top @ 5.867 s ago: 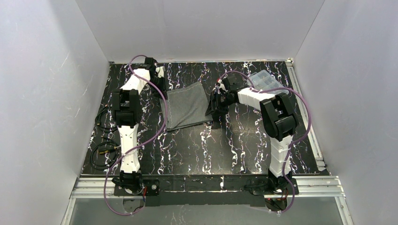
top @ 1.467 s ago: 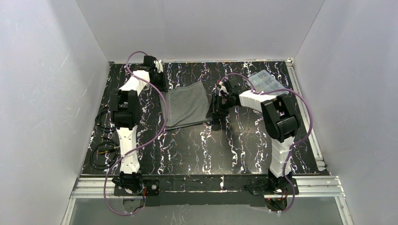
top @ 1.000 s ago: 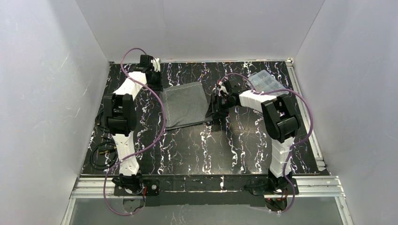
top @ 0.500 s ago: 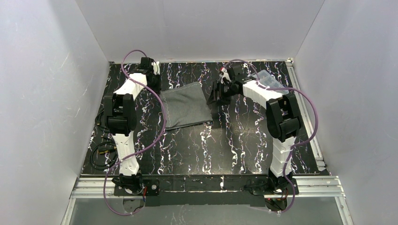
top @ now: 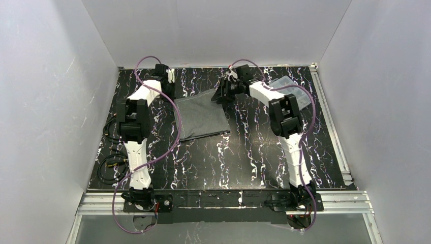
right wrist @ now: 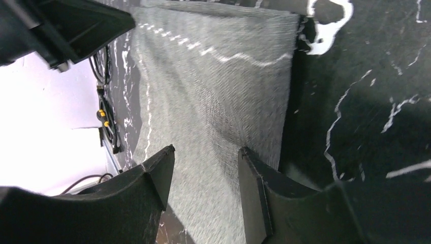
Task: Fold the napkin into a case and place the utensils inside
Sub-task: Smooth out the square-folded napkin at the center of the board.
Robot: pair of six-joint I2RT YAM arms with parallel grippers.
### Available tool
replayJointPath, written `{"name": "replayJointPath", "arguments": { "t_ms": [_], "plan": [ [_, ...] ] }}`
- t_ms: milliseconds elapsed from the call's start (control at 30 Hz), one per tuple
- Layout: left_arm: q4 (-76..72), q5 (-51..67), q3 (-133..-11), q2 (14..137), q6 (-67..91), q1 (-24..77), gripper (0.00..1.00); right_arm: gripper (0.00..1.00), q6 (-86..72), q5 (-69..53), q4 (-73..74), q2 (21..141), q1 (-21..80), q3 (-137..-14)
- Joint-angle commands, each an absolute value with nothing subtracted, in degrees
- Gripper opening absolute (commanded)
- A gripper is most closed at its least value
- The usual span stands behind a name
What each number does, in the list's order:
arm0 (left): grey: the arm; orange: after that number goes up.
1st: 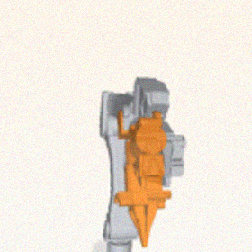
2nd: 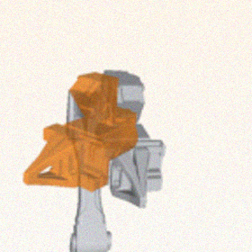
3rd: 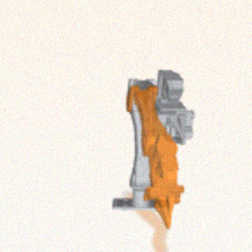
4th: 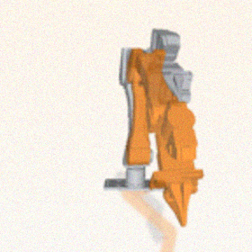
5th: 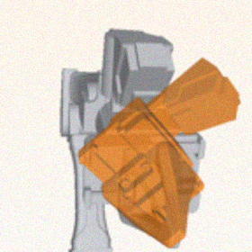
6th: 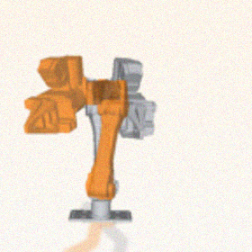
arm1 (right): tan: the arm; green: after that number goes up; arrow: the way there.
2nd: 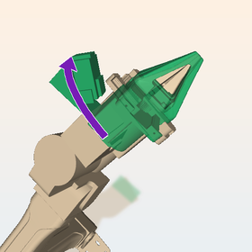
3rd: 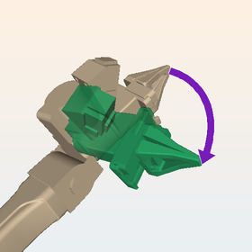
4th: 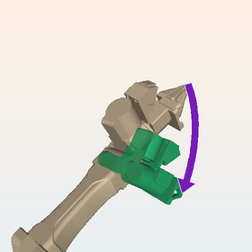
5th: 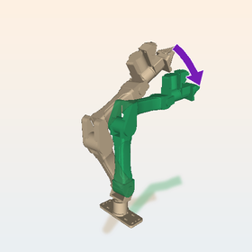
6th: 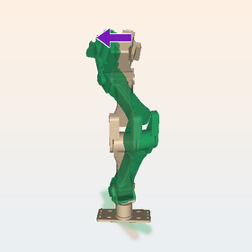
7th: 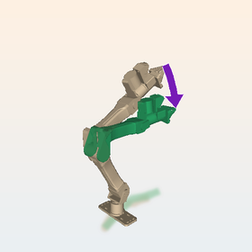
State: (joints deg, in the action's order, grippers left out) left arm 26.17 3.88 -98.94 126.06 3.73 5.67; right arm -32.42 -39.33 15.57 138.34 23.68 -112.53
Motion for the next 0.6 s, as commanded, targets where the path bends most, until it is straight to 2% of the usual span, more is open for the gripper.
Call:
{"name": "replayJointPath", "arguments": {
  "t_ms": [0,300,400,467,500,567],
  "plan": [
    [26.6,3.0,-99.1,125.2,2.3,5.8,0.00,0.57,-37.2,-43.4,10.9,142.9,23.4,-117.0],
    [26.7,2.4,-98.8,124.2,0.6,5.8,0.00,0.54,-40.6,-42.1,5.9,145.4,23.4,-112.0],
    [29.7,3.1,-100.5,122.5,0.3,5.8,0.21,0.54,-41.3,-41.9,3.3,143.8,23.4,-107.9],
    [32.8,4.2,-102.7,120.9,-1.0,5.8,0.40,0.54,-41.6,-41.8,2.1,142.9,23.4,-105.9],
    [34.5,5.4,-103.7,119.8,-1.6,5.8,0.55,0.54,-41.7,-41.7,1.6,142.3,23.5,-105.0],
    [36.8,9.0,-104.4,116.8,-2.1,5.9,0.64,0.54,-42.0,-41.3,0.6,141.2,23.4,-103.3]
  ]
}}
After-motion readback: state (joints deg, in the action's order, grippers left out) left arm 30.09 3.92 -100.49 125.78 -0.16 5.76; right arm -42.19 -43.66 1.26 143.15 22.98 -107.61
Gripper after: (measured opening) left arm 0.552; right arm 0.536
